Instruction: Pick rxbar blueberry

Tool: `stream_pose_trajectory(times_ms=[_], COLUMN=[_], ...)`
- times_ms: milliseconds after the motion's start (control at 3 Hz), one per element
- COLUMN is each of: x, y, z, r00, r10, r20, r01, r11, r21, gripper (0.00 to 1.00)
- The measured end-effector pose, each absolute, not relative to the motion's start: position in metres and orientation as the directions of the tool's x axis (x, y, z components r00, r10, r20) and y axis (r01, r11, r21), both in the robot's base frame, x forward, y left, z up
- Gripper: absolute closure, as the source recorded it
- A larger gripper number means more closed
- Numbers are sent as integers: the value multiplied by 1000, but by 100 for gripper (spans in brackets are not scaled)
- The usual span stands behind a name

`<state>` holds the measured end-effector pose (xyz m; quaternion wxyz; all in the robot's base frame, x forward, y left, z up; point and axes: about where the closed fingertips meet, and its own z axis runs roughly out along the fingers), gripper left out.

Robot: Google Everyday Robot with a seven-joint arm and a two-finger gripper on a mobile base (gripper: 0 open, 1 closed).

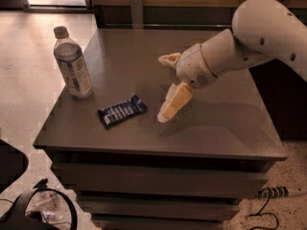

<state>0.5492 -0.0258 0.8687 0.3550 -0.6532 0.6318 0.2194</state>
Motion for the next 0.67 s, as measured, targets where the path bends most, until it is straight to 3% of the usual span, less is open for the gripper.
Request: stream_pose_trajectory(times_ms=[667], x=[564], y=[32], z=[848], r00=[146], r10=[-601], r20=[-786], r01=[-987], r11=[-35], r21=[-157], gripper=[0])
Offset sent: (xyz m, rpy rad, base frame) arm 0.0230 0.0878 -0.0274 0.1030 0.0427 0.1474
